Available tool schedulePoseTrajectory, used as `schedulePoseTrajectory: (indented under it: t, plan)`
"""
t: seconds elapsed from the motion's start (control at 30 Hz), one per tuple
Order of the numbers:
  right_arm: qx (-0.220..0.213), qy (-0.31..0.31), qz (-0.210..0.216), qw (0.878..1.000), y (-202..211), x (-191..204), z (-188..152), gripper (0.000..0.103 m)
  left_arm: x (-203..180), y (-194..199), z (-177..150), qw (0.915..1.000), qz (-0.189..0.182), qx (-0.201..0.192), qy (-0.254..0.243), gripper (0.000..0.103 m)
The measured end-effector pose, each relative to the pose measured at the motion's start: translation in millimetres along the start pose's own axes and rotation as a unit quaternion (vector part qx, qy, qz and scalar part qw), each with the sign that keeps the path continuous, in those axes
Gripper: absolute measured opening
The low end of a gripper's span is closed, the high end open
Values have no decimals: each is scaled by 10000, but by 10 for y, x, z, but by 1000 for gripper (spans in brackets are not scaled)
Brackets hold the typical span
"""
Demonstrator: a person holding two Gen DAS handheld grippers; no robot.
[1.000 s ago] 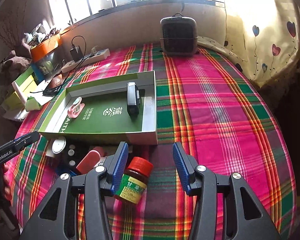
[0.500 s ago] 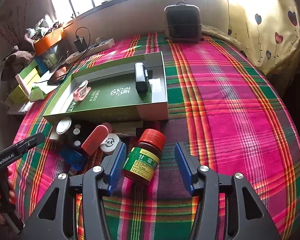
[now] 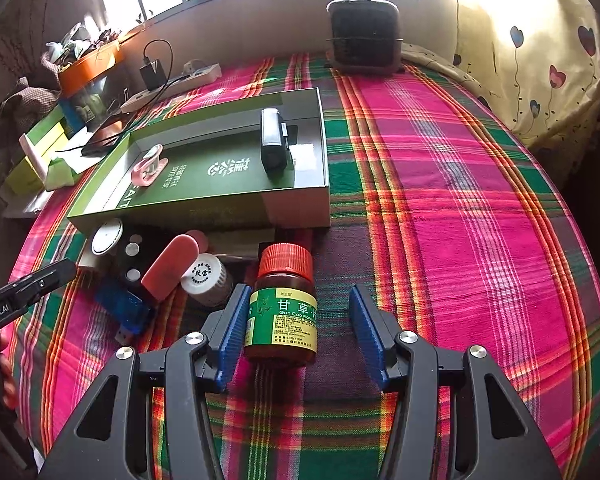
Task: Organize rigid objects
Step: 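Grasp the red-capped medicine bottle with the right tool while the left tool moves toward the white charger, then grasp the white charger plug with the left tool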
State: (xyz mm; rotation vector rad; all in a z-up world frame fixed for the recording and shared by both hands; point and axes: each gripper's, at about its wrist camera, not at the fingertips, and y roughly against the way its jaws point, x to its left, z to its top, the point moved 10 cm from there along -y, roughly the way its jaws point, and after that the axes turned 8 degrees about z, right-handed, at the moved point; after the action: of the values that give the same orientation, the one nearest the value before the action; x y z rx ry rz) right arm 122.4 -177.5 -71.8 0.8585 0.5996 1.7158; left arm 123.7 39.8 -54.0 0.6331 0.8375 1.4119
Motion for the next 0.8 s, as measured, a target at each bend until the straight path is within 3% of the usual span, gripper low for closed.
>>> schedulePoseTrajectory:
  t: [0.1,0.17,0.8]
  plan:
    - [-27,6,-28,10000,15,-26,-2,47,-24,-17,-1,10000,27,21,-21,42]
    - [-46,21,-102,9999,27,-62,-4,34,-39,-28,-2,10000,43,31,-38,43]
    - [-141,-97,3,9999,86,-219,-8,33,-206,-169,57,9991,286,59,-311,44]
